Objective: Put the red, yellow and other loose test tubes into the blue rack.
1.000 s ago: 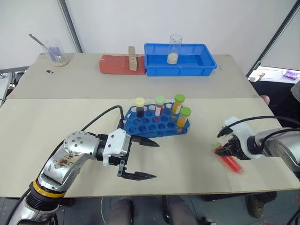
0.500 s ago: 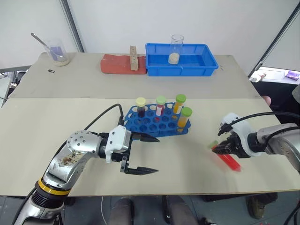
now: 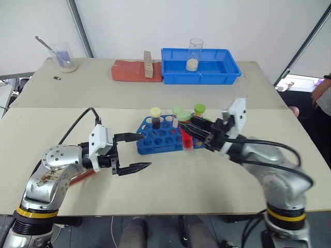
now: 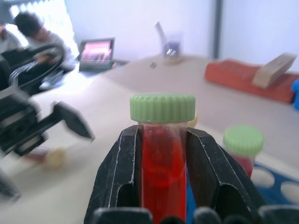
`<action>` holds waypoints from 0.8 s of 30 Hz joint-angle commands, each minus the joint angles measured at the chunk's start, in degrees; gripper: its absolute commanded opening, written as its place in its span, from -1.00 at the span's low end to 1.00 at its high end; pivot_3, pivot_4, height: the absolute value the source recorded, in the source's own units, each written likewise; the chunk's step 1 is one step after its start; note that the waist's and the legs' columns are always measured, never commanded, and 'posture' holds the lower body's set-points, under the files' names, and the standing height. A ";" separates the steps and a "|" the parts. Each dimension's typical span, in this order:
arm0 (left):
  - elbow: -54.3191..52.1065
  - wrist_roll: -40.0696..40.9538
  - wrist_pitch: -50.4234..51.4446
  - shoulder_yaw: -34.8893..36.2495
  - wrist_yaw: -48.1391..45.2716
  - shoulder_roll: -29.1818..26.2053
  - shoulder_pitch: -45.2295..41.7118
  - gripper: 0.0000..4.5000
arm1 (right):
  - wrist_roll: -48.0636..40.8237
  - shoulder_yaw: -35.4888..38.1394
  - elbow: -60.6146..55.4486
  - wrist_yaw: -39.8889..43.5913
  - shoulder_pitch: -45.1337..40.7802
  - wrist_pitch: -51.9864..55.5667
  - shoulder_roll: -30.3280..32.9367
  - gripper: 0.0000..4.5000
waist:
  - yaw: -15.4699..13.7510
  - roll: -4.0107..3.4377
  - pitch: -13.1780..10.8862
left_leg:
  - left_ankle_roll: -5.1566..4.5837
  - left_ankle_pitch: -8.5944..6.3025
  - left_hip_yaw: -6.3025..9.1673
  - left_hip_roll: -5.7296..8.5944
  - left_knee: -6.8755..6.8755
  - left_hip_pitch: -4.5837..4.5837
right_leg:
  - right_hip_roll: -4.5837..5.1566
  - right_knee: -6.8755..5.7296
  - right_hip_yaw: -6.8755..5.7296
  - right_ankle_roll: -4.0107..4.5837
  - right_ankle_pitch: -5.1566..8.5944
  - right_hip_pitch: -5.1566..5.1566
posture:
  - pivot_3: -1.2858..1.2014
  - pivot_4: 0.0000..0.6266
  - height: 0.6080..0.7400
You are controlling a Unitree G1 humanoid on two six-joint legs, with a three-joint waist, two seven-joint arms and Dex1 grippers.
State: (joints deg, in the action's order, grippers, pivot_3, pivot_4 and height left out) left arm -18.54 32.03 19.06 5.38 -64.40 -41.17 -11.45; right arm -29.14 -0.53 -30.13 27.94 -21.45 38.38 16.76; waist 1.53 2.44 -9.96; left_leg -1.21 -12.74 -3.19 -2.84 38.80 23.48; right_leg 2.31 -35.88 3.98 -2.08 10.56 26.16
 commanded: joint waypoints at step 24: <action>-5.07 5.56 6.27 0.92 2.64 -1.04 -3.51 1.00 | 20.37 -8.40 18.43 -6.73 4.58 -33.86 -11.31 -0.56 | 0.92 0.00 0.00 | 0.00 0.00 0.01 -0.01 -0.07 -0.09 | -0.01 -0.12 -0.01 0.15 0.06 -0.01 | 0.03 -0.52 1.00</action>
State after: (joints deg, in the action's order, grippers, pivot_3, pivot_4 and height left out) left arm -21.76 36.36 25.33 5.53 -61.84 -41.68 -13.94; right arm -9.37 -8.80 -10.73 21.77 -16.92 6.78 5.77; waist 2.46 2.44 -9.96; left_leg -1.21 -12.74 -3.18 -2.86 38.73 23.39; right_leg 2.30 -35.99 3.97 -1.93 10.63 26.16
